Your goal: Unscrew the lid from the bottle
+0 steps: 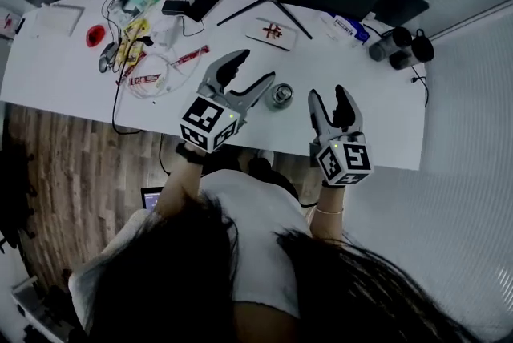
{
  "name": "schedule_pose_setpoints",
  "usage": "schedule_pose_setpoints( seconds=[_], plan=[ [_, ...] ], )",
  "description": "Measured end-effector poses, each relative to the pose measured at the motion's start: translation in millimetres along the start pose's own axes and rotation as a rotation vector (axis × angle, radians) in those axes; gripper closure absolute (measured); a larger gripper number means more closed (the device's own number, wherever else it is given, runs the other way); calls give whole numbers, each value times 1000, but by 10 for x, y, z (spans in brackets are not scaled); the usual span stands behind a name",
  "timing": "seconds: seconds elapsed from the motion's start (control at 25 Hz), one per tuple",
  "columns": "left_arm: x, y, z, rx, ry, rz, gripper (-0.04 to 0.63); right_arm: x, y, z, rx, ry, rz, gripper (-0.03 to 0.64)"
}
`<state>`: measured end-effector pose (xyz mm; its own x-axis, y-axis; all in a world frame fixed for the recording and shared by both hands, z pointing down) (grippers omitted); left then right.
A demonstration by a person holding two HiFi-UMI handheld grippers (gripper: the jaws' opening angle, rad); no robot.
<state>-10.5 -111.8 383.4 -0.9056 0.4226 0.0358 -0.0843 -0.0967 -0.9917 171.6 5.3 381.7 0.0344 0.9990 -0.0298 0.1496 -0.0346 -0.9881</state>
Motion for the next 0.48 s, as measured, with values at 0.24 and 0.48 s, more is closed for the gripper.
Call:
schedule_pose_setpoints(
  seconds=[0.24, 0.48],
  plan=[
    [153, -129, -286, 1, 142, 1, 295, -45, 2, -123, 7, 185, 28, 370],
    [318, -274, -424, 5, 220, 18, 293, -72, -70, -111, 7, 283, 57, 370]
  ],
)
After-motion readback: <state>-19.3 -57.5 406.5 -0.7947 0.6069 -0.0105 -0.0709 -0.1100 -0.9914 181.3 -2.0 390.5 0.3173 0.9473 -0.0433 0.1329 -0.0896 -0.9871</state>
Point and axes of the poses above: the fingertips, and each gripper's own axes: x backward along the fingers, z to its left, y out of its top, the point moved 6 cm from there along x, backward along the fingers, and after that the axes turned 8 degrees about -z, right-handed, at the moved point
